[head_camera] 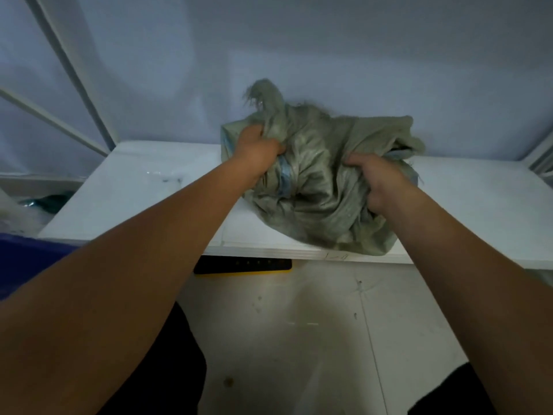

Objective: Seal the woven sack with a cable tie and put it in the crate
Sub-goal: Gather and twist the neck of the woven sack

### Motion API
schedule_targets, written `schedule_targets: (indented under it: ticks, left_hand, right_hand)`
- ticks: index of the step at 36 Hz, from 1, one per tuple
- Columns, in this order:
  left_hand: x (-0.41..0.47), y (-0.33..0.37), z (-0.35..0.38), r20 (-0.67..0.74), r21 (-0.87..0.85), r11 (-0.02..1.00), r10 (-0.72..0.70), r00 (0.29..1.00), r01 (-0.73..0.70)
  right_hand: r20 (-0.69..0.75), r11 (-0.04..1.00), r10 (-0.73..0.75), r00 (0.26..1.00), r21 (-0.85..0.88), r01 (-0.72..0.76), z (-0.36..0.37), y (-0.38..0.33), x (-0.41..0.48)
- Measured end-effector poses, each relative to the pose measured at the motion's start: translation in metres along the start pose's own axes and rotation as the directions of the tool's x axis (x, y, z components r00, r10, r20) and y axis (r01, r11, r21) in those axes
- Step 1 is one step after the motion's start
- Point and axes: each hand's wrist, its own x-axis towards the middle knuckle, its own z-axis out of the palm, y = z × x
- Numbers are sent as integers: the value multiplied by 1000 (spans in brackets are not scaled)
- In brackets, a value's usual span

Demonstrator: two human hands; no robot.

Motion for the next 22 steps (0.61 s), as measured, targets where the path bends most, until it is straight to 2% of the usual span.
schedule_targets:
  ticks: [3, 7, 10, 15, 19, 22]
  left_hand:
    - [-9, -3, -3, 57, 4, 997, 82, 995, -82]
    - [-20, -5, -12, 92, -61, 993, 103, 990, -97]
    - [-30, -5, -14, 120, -108, 991, 98, 988, -85]
    - [-46, 0, -9, 157, -164, 984, 89, 984, -63]
    - [-53, 8, -6, 141, -197, 977, 114, 983, -85]
    - [-58, 10, -4, 144, -163, 983, 113, 983, -89]
  right_hand:
    - [-68, 990, -126, 990, -65, 121, 12, -8, -6]
    - [-24, 971, -239, 971, -12, 239, 25, -8, -17]
    - [10, 964, -267, 964, 1, 267, 35, -7, -24]
    - [131, 982, -189, 973, 52, 183, 41, -11, -35]
    - [190, 994, -107, 976, 1, 109, 35, -10, -43]
    - [242, 998, -65, 968, 7, 65, 27, -7, -48]
